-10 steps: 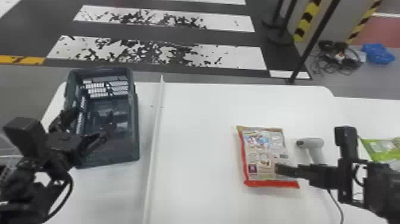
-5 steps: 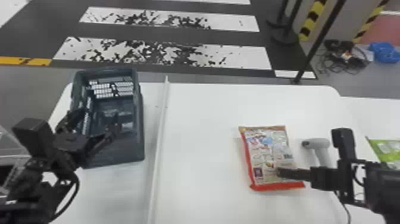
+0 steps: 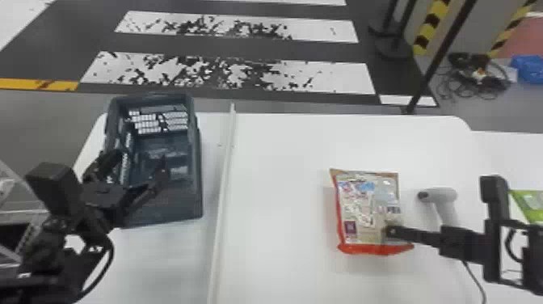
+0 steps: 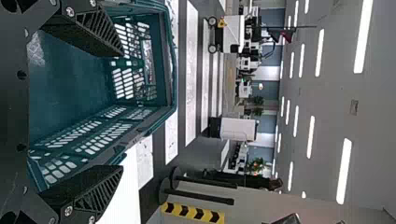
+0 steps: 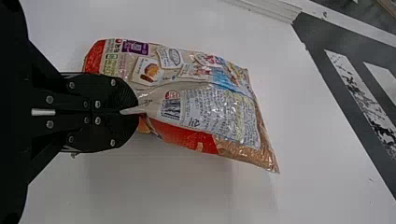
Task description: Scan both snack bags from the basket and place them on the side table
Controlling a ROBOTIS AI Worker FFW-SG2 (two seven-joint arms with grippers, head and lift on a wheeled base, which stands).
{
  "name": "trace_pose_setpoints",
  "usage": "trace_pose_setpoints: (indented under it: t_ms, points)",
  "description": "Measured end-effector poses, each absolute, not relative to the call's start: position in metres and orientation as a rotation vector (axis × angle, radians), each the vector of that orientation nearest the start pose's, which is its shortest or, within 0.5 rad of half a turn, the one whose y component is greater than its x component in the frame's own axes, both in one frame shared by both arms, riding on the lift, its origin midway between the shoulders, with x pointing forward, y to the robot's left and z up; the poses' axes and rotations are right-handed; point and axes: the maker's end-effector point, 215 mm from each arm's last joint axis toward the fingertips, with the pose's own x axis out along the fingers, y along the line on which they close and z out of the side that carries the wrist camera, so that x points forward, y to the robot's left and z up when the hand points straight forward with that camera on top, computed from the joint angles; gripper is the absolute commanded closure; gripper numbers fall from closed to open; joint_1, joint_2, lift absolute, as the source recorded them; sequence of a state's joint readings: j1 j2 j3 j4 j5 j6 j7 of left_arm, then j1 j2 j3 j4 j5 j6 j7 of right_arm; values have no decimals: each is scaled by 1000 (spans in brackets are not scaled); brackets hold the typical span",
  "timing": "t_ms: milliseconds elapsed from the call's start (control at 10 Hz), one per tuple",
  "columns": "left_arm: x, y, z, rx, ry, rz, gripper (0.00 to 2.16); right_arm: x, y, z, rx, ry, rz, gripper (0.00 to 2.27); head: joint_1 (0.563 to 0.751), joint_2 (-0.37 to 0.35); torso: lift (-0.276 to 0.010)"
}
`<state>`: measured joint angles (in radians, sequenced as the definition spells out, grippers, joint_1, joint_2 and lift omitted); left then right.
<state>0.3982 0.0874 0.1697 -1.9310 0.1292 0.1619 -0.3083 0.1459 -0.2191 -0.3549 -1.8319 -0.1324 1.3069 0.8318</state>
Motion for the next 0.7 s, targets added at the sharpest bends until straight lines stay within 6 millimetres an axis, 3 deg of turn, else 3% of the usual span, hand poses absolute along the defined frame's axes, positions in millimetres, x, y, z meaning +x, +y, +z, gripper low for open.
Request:
trace_pose_setpoints:
  t_ms: [300,500,700]
  points:
    - [463,272,-392,-25,185,-178,147,387,-311,-454,654,882,400,2253,695,-43,-75]
    - [462,273,-392,-24,185,-176,147,410,-359,-420,662,770,292,2253,695,-104,-75]
    - [462,275,-391,-21,184,-175,147,431,-425,-396,669,672,135,2253,695,-167,-75]
